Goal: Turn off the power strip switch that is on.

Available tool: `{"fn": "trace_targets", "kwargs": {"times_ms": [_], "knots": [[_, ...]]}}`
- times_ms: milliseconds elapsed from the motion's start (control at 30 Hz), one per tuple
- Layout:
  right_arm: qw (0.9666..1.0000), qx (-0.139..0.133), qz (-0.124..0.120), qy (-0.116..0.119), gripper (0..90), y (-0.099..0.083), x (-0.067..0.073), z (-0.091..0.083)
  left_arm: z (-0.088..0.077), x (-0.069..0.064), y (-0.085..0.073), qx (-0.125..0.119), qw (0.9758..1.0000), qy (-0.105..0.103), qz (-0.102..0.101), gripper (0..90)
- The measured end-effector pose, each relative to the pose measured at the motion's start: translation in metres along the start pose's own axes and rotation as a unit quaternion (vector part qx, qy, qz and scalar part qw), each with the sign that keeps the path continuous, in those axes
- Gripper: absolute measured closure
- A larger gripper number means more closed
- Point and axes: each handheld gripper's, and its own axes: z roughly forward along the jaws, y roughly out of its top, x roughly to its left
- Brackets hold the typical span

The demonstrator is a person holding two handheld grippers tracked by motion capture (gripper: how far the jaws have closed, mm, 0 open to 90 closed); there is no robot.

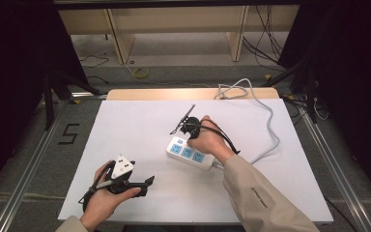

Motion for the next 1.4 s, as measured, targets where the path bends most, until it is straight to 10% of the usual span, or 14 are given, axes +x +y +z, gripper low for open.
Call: {"fn": "trace_targets", "kwargs": {"times_ms": [1400], "knots": [[0.9996,-0.016,0.018,0.011,90.0,-0.0016,-0.0032,-0.0037,0.0001,0.0003,-0.0003,-0.001,1.0000,-0.001,-0.002,15.0]]}}
